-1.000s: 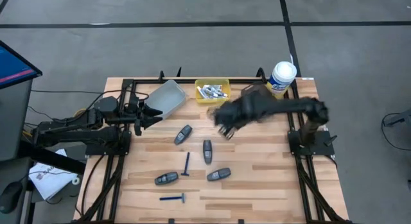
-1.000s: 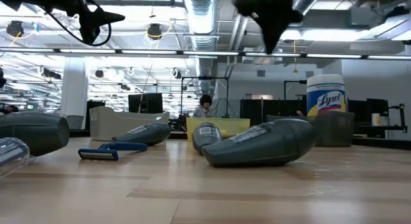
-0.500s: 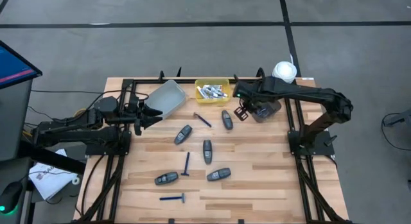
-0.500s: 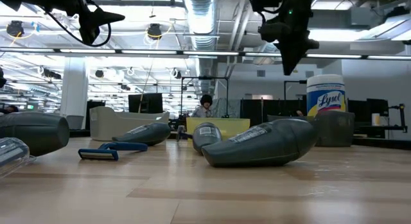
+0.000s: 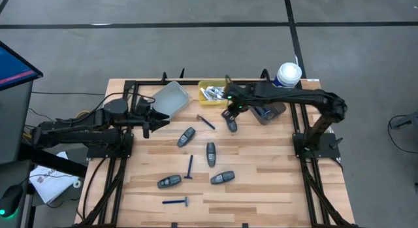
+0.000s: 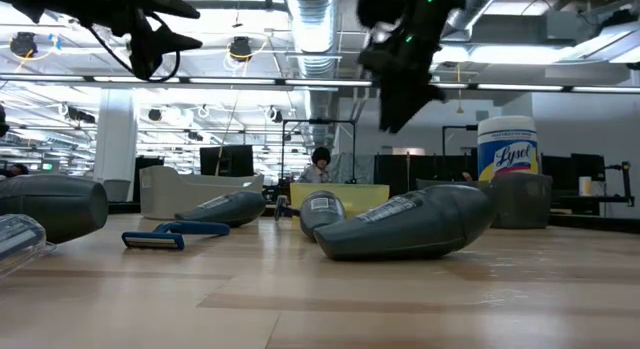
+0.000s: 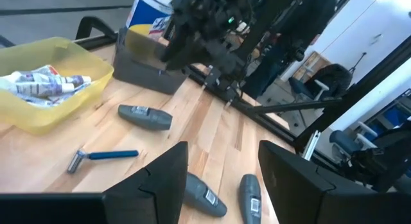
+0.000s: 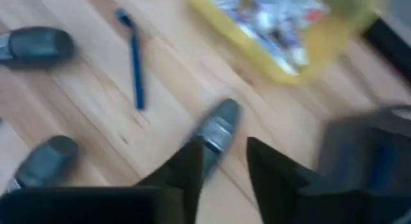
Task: Pick & Place Travel size toiletries
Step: Put the blue razor into the black bin
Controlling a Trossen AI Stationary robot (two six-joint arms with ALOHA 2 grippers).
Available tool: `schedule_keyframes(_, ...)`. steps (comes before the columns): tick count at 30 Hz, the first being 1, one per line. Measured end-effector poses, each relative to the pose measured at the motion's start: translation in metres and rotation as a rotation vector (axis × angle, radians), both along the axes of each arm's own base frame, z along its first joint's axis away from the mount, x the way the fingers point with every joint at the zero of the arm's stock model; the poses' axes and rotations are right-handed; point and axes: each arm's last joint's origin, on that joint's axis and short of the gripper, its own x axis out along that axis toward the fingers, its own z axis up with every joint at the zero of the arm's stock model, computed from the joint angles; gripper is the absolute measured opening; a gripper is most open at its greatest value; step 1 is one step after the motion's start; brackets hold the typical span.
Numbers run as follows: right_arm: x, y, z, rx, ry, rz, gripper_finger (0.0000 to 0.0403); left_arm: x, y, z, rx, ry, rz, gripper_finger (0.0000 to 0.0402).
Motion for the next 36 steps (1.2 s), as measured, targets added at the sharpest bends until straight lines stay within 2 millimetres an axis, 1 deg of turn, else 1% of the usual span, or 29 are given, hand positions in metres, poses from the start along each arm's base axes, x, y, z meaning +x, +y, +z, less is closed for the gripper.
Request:
schedule_keyframes(1, 0.007, -0.002, -0.007, 0.016, 0.016, 0.021, 0.0129, 0.001, 0.0, 0.0, -0.001, 0.002, 0.0, 0.0185)
schedule_keyframes(3, 0.027, -0.006, -0.02, 0.041, 0.002, 0.068, 0.0157, 0.001, 0.0, 0.0, 0.0, 0.0, 0.0, 0.0185)
schedule_keyframes(5, 0.042, -0.009, -0.033, 0.071, 0.043, 0.109, 0.0182, 0.001, 0.0, 0.0, 0.001, -0.004, 0.0, 0.0185)
schedule_keyframes(7, 0.062, -0.014, -0.043, 0.078, 0.042, 0.145, 0.0204, 0.0, 0.0, 0.001, 0.0, -0.014, 0.0, 0.0185)
schedule_keyframes(9, 0.075, -0.017, -0.051, 0.083, 0.083, 0.176, 0.0221, -0.001, 0.0, 0.003, 0.001, -0.026, 0.0, 0.0185)
schedule_keyframes(10, 0.084, -0.018, -0.053, 0.079, 0.075, 0.19, 0.0227, -0.001, 0.0, 0.004, 0.003, -0.034, 0.0, 0.0185)
schedule_keyframes(13, 0.102, -0.021, -0.061, 0.094, 0.107, 0.232, 0.0236, -0.003, -0.001, 0.005, 0.005, -0.044, 0.0, 0.0185)
schedule_keyframes(17, 0.121, -0.022, -0.068, 0.088, 0.131, 0.283, 0.0236, -0.004, -0.001, 0.006, 0.007, -0.053, 0.0, 0.0185)
schedule_keyframes(22, 0.132, -0.024, -0.087, 0.123, 0.161, 0.302, 0.0228, -0.004, -0.001, 0.006, 0.007, -0.053, -0.001, 0.0185)
schedule_keyframes(26, 0.135, -0.025, -0.107, 0.16, 0.196, 0.306, 0.0226, -0.004, -0.001, 0.006, 0.007, -0.053, -0.001, 0.0185)
schedule_keyframes(29, 0.137, -0.025, -0.125, 0.177, 0.233, 0.304, 0.0228, -0.004, -0.001, 0.006, 0.007, -0.054, -0.001, 0.0185)
schedule_keyframes(32, 0.139, -0.024, -0.135, 0.185, 0.25, 0.306, 0.0227, -0.004, -0.001, 0.006, 0.007, -0.054, -0.001, 0.0185)
schedule_keyframes(34, 0.139, -0.022, -0.138, 0.189, 0.266, 0.309, 0.0219, -0.004, -0.001, 0.006, 0.007, -0.054, -0.001, 0.0185)
schedule_keyframes(36, 0.139, -0.021, -0.143, 0.194, 0.278, 0.311, 0.0197, -0.004, -0.001, 0.006, 0.007, -0.054, 0.0, 0.0185)
